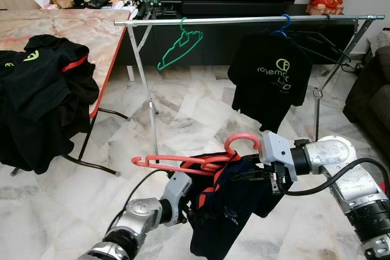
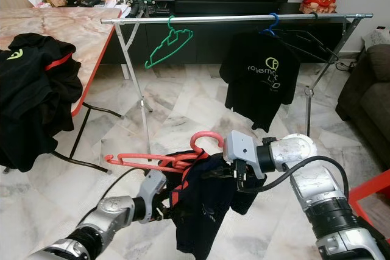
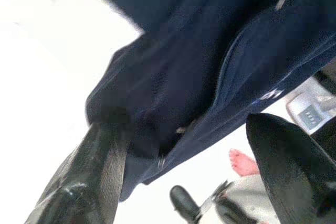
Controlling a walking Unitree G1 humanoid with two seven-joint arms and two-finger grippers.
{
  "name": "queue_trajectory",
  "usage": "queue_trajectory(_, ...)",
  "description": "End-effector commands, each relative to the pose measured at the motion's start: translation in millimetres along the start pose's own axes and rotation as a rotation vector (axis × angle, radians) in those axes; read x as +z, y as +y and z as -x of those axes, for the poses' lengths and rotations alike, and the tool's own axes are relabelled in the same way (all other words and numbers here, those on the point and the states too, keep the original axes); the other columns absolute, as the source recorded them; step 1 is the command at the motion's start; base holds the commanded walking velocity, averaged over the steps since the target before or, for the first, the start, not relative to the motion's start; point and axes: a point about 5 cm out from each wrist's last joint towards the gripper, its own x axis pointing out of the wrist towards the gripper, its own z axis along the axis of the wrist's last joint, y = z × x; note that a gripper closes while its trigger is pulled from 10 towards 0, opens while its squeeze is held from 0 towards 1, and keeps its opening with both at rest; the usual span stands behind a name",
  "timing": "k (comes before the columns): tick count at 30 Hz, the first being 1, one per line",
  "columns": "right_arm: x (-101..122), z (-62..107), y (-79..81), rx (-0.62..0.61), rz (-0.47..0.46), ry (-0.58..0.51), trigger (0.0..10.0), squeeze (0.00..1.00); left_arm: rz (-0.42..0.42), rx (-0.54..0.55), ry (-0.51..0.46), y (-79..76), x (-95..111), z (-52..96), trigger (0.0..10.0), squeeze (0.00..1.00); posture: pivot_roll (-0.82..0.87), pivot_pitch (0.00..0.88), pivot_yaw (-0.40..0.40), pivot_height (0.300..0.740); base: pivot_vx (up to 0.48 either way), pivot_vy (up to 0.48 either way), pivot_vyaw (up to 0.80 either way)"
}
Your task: Hang hanger
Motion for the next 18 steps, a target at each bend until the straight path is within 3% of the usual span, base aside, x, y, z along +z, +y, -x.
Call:
queue_trajectory(1,1.8,1.2,-0.5,0.027,0.024,0.033,0.0,0.0,-0.035,-0.001,0.002,2.3,-0.7,4.1,10.0,0.0,-0.07,0.089,-0.013,0.74,0.0,0.0,0.0)
queue_trajectory(9,2.0,1.6,-1.4,0.032,0.026,0.036,0.0,0.0,-0.049,0.066,-0.018,12.2,-0.6,13.3,10.0,0.0,-0.06,0.087,-0.021,0.74,0.0,0.0,0.0)
queue_trajectory(18,5.2,4.7,-2.3,0.039,0.037,0.041,0.0,0.0,-0.081,0.141,-0.118,5.7,24.1,-4.9,10.0,0.0,-0.08,0.081,-0.03,0.74,0.0,0.0,0.0)
